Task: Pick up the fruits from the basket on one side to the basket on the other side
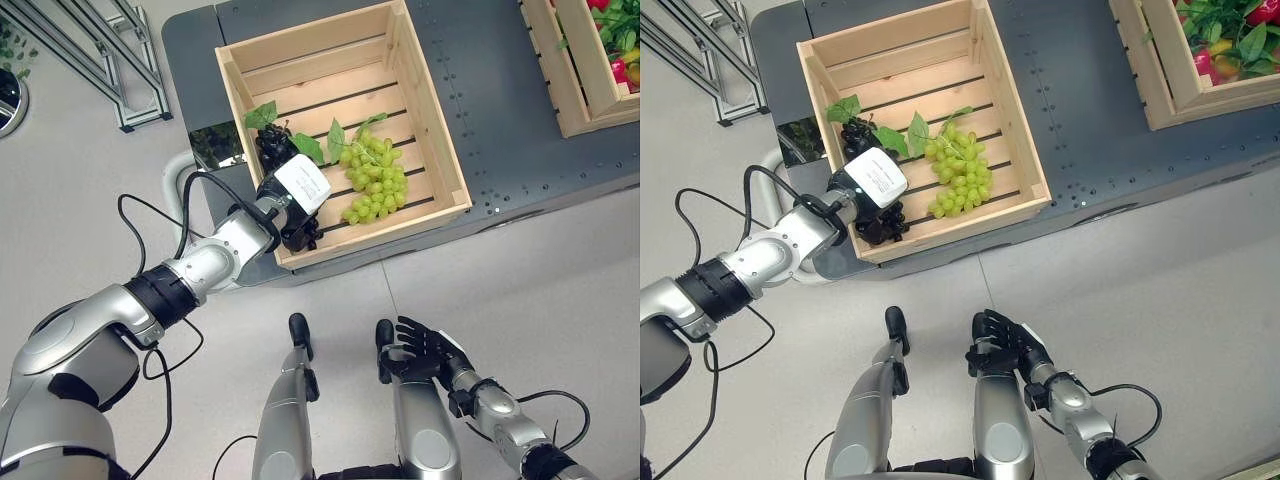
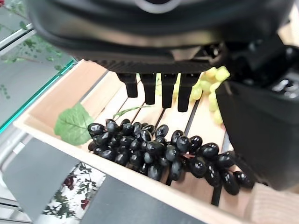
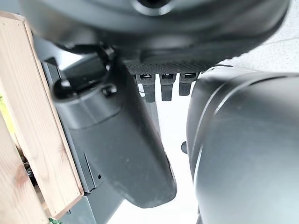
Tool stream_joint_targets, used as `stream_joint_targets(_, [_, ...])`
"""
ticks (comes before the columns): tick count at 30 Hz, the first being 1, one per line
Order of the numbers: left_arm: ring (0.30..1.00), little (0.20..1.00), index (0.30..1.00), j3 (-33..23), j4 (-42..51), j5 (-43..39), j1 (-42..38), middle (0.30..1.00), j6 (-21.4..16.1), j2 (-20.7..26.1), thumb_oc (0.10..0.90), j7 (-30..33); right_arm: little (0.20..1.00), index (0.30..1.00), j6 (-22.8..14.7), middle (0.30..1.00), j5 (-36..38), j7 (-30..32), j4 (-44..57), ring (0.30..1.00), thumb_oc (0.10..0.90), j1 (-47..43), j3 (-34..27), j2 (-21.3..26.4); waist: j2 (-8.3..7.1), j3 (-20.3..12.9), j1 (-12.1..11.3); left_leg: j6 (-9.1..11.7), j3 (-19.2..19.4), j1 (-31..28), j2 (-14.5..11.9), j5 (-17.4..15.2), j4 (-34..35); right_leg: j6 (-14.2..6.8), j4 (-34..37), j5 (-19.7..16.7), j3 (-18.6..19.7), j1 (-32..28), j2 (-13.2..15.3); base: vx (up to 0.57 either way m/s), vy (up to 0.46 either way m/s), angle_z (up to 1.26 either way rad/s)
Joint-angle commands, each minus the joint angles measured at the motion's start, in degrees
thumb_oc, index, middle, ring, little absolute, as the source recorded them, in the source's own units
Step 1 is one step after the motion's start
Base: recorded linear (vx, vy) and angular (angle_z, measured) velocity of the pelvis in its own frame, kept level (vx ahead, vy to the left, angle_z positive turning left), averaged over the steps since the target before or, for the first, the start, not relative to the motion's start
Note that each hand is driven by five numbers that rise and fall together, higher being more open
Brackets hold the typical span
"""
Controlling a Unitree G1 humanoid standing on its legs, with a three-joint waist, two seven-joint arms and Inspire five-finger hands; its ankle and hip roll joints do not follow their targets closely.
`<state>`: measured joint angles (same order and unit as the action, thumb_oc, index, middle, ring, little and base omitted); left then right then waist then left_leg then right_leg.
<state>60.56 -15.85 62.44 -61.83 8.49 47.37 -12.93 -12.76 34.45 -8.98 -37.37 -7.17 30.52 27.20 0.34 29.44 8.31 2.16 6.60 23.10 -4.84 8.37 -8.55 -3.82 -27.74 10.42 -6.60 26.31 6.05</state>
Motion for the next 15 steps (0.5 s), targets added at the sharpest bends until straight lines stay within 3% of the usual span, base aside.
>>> stream_joint_targets(1, [0.900, 0.900, 0.900, -2.0, -1.0, 8.9, -10.5, 0.900, 2.1, 1.1, 0.800, -2.4, 0.900, 0.900, -3.8, 0.900, 3.3, -0.6, 4.3, 0.900, 0.800, -0.1, 1.3, -1.6, -2.68, 0.4, 0.8, 1.0, -0.1, 3.0, -0.2, -10.1, -12.7, -0.1, 15.3, -8.9, 1.1, -6.7, -1.0, 0.02, -0.033, -0.01])
stream_joint_targets(7, [0.900, 0.900, 0.900, -1.5, -5.0, 16.8, -10.3, 0.900, 4.1, -2.3, 0.800, -6.6, 0.900, 0.900, -4.4, 0.900, 4.2, -0.5, 3.6, 0.900, 0.800, -1.1, 2.4, -2.4, -3.20, 0.4, 1.3, 0.9, 0.3, 4.5, -0.6, -10.3, -13.6, 0.0, 15.0, -9.0, 1.5, -5.3, -1.3, 0.00, 0.000, 0.00])
stream_joint_targets(15, [0.900, 0.900, 0.900, -2.5, -11.2, 23.2, -9.0, 0.900, 9.2, -5.7, 0.800, -4.9, 0.900, 0.900, -5.5, 0.900, 5.4, 0.3, 4.7, 0.900, 0.800, -1.4, 3.4, -2.5, -3.87, 0.4, 2.2, 1.2, 0.9, 6.7, -1.0, -9.7, -13.7, 0.2, 14.6, -9.3, 2.0, -2.9, -1.9, 0.00, 0.000, 0.00])
